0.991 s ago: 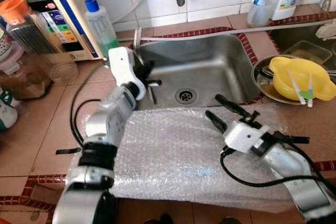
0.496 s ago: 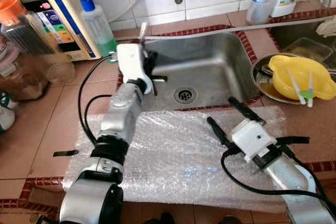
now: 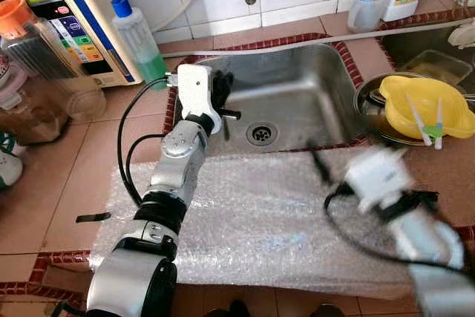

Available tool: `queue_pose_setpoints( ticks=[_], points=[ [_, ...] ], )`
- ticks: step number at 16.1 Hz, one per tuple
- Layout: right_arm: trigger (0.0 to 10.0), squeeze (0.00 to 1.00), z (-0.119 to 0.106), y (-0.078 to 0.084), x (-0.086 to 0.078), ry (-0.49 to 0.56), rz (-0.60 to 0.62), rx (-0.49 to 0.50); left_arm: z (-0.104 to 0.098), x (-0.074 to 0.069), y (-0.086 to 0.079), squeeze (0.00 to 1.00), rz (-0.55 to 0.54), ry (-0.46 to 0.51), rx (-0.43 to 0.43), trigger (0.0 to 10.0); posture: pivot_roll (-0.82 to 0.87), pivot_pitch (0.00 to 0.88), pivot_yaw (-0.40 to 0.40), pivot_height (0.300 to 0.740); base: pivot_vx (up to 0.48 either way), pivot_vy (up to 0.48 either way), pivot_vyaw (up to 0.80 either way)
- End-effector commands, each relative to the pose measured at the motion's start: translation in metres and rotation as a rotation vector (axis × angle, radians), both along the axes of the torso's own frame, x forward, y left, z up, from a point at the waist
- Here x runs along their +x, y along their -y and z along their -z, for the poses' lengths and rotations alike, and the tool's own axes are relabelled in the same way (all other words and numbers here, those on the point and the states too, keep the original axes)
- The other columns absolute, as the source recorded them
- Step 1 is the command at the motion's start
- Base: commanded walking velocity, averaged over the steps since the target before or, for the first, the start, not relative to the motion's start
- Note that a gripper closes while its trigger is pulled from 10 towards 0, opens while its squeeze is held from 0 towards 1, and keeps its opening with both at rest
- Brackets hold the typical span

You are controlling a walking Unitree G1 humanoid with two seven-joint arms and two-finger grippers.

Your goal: Kitchen organization

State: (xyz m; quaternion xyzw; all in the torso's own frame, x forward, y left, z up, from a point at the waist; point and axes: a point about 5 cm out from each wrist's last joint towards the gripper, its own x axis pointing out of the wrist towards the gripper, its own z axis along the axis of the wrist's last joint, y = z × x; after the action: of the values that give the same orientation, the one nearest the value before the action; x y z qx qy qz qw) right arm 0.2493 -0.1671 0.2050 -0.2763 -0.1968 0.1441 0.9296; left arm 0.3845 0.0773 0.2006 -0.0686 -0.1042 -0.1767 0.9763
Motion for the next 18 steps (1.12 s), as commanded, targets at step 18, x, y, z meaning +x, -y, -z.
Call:
queue_pose_setpoints(
  ticks=[18],
  points=[
    [10.0,1.0,-0.006,-0.024,-0.016,-0.142,-0.043,0.214,0.007,-0.029,-0.017,1.0,0.098,0.039,0.048,10.0,-0.38,0.188,0.245,0.74,0.0,0.0,0.0]
  ],
)
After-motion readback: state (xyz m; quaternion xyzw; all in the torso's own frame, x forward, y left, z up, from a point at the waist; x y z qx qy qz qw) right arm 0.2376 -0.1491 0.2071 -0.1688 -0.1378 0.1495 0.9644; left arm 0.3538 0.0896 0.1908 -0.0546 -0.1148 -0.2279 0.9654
